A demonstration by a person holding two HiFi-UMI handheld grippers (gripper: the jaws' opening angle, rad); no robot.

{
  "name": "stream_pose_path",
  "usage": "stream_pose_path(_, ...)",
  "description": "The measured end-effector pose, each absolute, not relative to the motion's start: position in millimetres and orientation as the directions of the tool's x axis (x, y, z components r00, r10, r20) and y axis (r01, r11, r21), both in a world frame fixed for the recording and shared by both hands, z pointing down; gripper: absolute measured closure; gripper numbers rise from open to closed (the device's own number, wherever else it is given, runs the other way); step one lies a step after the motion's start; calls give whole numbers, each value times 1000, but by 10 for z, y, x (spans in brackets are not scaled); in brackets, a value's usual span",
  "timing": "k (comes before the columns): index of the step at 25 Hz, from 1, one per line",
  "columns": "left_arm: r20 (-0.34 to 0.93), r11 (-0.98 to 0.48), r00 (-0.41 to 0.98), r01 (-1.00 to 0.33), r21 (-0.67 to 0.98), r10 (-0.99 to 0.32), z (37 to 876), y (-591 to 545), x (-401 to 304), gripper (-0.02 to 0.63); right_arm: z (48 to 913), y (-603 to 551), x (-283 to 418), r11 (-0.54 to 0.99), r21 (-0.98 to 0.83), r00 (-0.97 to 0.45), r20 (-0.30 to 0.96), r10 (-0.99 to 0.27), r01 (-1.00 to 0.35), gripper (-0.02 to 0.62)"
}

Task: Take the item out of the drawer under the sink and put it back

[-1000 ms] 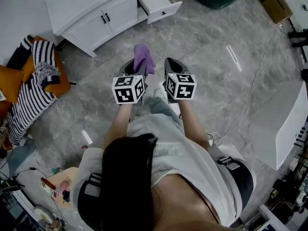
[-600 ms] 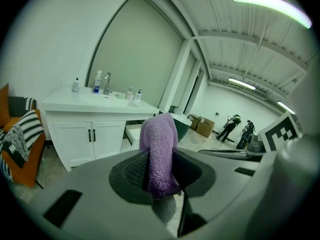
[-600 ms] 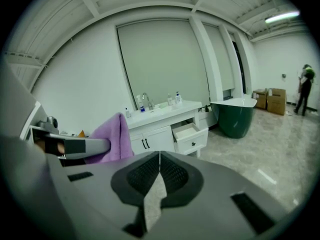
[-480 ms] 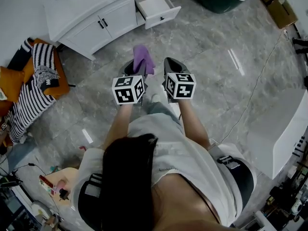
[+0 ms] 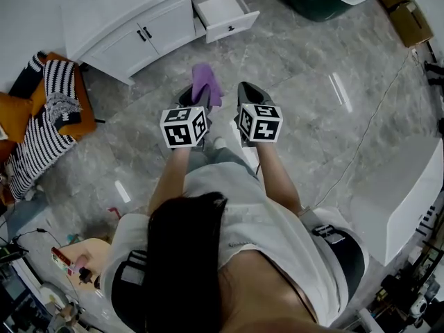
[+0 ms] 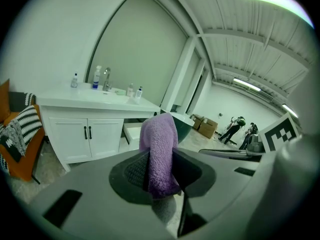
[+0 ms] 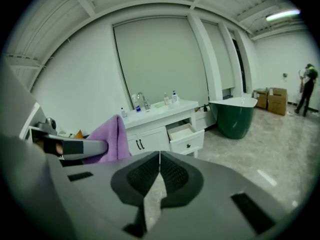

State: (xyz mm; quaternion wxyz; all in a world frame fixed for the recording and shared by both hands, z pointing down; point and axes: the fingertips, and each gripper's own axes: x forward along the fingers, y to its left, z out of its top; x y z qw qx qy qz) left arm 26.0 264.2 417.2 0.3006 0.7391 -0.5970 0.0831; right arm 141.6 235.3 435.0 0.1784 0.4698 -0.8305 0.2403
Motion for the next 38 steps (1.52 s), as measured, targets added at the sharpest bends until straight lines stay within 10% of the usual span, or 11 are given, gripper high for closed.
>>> stream_pose_path(38, 501, -107, 273, -937, 334, -822, 4318, 1474, 33, 508, 4493, 1331, 1242, 462, -232, -511, 518, -686, -856, 580)
